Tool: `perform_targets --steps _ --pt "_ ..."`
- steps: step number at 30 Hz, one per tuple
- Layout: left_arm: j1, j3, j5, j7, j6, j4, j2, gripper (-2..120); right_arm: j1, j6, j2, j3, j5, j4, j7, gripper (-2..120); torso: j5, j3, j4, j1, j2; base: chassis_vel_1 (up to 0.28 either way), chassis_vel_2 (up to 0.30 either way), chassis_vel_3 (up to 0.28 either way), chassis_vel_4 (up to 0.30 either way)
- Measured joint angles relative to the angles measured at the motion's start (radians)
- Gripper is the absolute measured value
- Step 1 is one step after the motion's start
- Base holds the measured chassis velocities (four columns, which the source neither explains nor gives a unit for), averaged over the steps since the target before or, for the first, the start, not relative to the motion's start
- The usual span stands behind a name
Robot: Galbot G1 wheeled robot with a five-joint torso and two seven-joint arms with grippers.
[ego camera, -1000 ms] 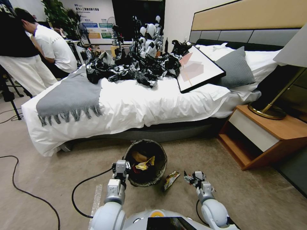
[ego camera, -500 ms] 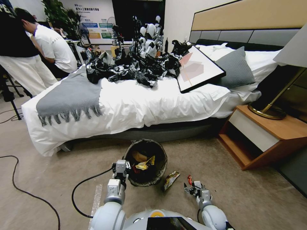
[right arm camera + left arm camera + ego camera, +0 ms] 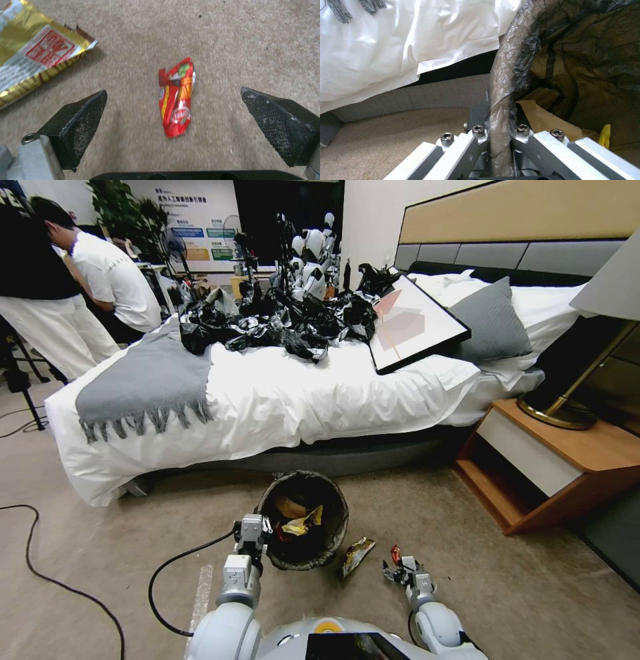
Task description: Pick up the trash bin, then pick up the garbage from the floor and place it into the trash bin.
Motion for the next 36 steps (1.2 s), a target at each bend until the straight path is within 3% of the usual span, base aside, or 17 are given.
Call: perform_targets --steps 8,12,23,26,36 --pt "0.000 0.000 0.001 0.000 0.000 0.001 -0.001 0 0.026 0.016 0.006 0.001 0.000 -0.044 -0.004 99 0.0000 0.000 0.0000 0.000 0.000 0.000 0.000 0.000 0.000" --pt "-0.001 0.000 0.002 0.000 0.000 0.003 -0.001 0 0.033 0.019 0.010 0.000 -0.002 -0.062 -0.006 91 -0.0001 0.000 0.0000 0.000 0.000 0.000 0.000 0.000 0.000" --pt "0.001 0.000 0.004 0.000 0.000 0.003 -0.003 0 0.051 0.045 0.013 0.001 -0.010 -0.111 -0.014 53 0.0000 0.000 0.0001 0.000 0.000 0.000 0.000 0.000 0.000" --pt "0.002 0.000 0.004 -0.001 0.000 0.003 -0.002 0 0.056 0.059 0.016 0.001 -0.014 -0.129 -0.017 37 0.0002 0.000 0.0003 0.000 0.000 0.000 0.000 0.000 0.000" --pt "0.007 0.000 0.007 -0.002 -0.001 0.001 -0.002 0 0.069 0.096 0.015 0.004 -0.022 -0.167 -0.031 5 -0.0003 0.000 0.0003 0.000 0.000 0.000 0.000 0.000 0.000"
